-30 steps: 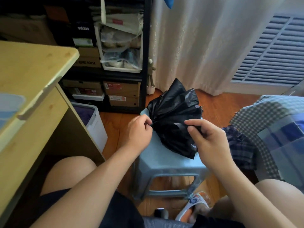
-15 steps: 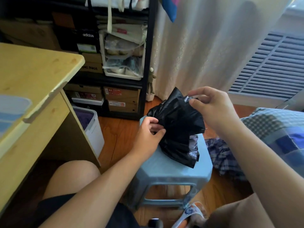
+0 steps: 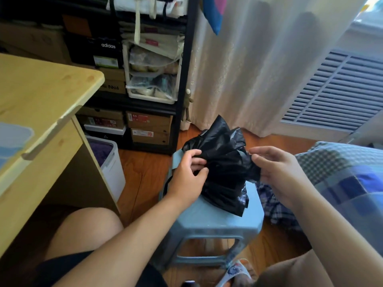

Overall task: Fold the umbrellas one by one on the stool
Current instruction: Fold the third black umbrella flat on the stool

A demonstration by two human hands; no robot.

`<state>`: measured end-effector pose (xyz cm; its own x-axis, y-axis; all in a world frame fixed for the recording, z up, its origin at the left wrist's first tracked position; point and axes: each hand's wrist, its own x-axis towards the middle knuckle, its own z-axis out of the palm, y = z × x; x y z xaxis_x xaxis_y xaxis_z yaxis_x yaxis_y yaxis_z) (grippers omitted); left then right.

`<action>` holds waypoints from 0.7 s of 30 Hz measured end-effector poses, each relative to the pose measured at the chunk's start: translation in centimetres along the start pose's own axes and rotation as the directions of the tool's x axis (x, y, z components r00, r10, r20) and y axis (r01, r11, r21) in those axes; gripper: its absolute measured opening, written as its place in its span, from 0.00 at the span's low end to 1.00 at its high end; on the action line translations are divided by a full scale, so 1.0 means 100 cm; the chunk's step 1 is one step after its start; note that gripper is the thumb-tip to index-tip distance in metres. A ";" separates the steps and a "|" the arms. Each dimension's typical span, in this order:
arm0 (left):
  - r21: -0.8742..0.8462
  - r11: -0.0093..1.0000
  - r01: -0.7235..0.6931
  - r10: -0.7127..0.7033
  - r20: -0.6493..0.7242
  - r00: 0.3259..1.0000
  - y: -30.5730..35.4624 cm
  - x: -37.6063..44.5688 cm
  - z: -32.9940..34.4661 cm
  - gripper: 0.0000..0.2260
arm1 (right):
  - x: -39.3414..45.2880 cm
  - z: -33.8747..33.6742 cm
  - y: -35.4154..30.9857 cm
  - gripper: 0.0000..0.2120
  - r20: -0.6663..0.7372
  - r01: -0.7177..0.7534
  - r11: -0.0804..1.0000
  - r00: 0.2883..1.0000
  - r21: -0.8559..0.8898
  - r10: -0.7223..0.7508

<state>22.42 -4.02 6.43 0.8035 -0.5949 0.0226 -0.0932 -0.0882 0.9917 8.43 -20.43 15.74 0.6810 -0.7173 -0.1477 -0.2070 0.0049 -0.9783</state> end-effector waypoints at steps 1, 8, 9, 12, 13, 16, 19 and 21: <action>0.028 1.000 0.010 -0.010 0.010 1.000 -0.001 -0.001 0.001 0.18 | -0.003 -0.002 0.003 0.07 -0.017 -0.041 0.999 0.999 0.036 0.041; 0.316 0.949 -0.026 0.024 0.010 1.000 -0.010 -0.009 0.005 0.11 | -0.016 -0.013 0.027 0.08 0.050 -0.045 0.982 0.998 0.182 0.036; 0.332 0.943 -0.034 0.036 0.001 0.999 -0.008 -0.010 0.006 0.11 | -0.018 -0.014 0.030 0.09 0.060 -0.024 0.978 0.998 0.209 0.012; 0.403 0.912 -0.081 0.086 0.005 0.996 -0.009 -0.014 0.010 0.16 | -0.022 -0.017 0.041 0.10 0.063 0.014 0.951 0.997 0.308 -0.036; 0.422 0.901 -0.099 0.096 0.028 0.995 -0.010 -0.016 0.012 0.18 | -0.024 -0.015 0.044 0.11 0.064 0.006 0.941 0.998 0.338 -0.029; 0.336 0.930 -0.150 0.120 0.107 0.987 -0.013 -0.022 0.015 0.27 | -0.025 -0.007 0.050 0.12 0.049 -0.010 0.926 0.999 0.378 -0.009; 0.231 0.951 -0.204 0.171 0.153 0.973 -0.006 -0.027 0.014 0.34 | -0.024 0.002 0.046 0.11 0.020 0.025 0.947 0.999 0.322 -0.033; 0.163 0.961 -0.222 0.200 0.141 0.970 0.002 -0.029 0.011 0.33 | -0.023 0.004 0.043 0.11 -0.013 0.073 0.954 0.997 0.290 -0.072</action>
<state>19.42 -3.21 6.41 0.6774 -0.7071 0.2028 -0.3641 -0.0827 0.9277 6.23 -18.51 11.80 0.6851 -0.7246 -0.0746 0.0562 0.1547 -0.9864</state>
